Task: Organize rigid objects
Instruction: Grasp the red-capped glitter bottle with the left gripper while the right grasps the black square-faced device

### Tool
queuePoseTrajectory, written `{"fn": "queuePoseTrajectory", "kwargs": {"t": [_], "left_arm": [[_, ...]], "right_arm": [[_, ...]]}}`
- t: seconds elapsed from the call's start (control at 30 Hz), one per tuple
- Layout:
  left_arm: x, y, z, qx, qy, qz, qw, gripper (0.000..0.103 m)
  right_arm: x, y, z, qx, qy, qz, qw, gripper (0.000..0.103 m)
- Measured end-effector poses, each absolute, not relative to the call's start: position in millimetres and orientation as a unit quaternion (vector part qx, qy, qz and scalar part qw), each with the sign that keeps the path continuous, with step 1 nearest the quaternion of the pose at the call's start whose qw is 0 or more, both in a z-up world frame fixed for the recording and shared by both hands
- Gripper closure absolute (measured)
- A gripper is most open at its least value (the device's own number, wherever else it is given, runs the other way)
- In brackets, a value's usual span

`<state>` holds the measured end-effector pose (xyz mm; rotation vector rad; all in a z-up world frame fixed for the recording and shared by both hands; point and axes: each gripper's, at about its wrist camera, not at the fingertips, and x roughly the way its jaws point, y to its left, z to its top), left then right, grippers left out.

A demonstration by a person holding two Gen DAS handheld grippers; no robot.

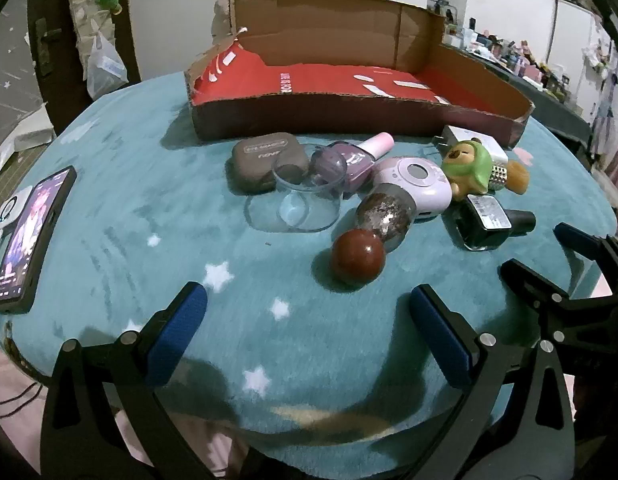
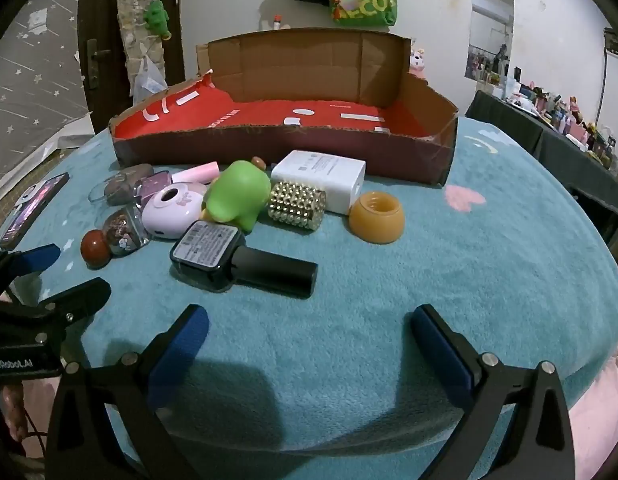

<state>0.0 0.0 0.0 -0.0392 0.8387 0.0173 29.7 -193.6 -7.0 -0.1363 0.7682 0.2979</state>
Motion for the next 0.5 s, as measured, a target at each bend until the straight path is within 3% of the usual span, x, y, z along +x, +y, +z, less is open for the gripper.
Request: {"fn": "queuePoseTrajectory", "kwargs": {"t": [0.37, 0.43, 0.5], "left_arm": [[5.6, -1.5, 6.0, -0.019, 0.403, -0.013, 0.915, 0.014], [5.7, -2.1, 6.8, -0.019, 0.404, -0.014, 0.914, 0.025], [8.0, -2.8, 7.2, -0.018, 0.406, -0.017, 0.913, 0.030]], "right_arm": [[26.3, -193.1, -3.5, -0.085, 0.384, 0.143, 0.908, 0.000], [26.8, -192.4, -2.5, -0.083, 0.383, 0.145, 0.909, 0.000], [27.2, -193.9, -2.3, -0.055, 0.379, 0.156, 0.911, 0.000]]}}
